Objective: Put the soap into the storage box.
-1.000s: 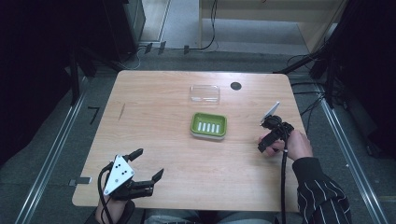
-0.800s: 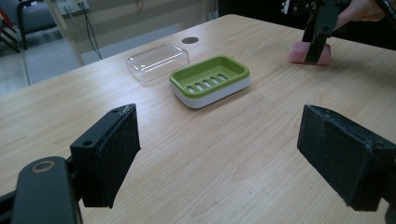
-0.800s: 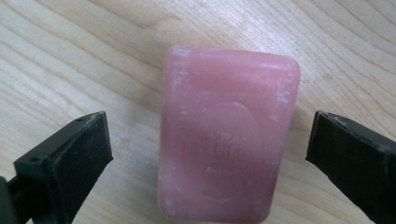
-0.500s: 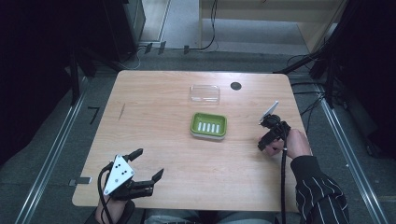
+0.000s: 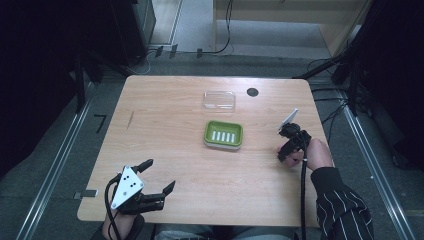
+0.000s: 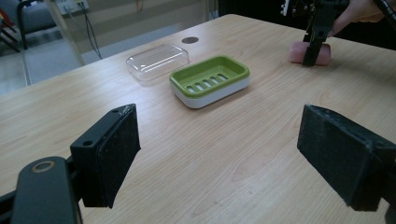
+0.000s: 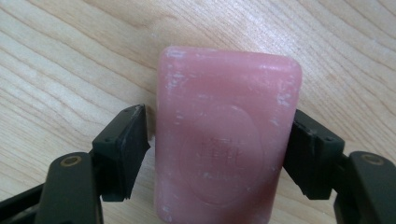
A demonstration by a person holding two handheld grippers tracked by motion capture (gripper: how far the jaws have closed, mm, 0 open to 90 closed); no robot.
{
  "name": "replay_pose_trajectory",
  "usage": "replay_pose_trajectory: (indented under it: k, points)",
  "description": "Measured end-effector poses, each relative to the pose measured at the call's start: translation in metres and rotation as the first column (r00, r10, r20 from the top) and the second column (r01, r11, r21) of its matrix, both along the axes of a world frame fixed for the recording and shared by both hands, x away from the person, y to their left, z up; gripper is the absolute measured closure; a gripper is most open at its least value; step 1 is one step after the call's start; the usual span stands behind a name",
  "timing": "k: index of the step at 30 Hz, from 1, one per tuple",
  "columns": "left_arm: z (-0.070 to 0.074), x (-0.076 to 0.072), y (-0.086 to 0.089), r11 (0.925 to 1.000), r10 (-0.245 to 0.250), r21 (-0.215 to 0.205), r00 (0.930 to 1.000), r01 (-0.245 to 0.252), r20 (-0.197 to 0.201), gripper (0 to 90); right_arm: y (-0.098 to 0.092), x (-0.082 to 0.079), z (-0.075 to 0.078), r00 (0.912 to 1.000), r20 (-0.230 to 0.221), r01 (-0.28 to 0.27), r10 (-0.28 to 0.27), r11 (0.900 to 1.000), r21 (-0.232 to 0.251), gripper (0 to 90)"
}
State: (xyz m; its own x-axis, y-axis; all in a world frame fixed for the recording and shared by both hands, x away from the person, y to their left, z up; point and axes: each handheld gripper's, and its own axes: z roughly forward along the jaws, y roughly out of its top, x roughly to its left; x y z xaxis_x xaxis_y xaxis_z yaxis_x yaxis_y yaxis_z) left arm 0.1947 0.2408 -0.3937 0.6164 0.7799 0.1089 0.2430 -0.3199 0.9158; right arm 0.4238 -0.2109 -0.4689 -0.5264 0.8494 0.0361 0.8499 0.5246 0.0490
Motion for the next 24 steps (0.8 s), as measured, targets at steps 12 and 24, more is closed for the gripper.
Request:
replay_pose_trajectory:
  k: [12, 24]
  points:
    - [-0.0001, 0.0001, -0.0003, 1.0000, 0.000, 0.000, 1.0000, 0.000, -0.001, 13.9, -0.0023, -0.0017, 0.0003, 0.9999, -0.002, 0.015, -0.015, 1.000, -0.007, 34.8]
    - [0.0000, 0.0002, 0.0000, 1.0000, 0.001, 0.000, 1.0000, -0.001, -0.001, 13.9, -0.0011, -0.0036, 0.0018, 0.9999, -0.005, 0.016, -0.016, 1.000, -0.023, 38.0]
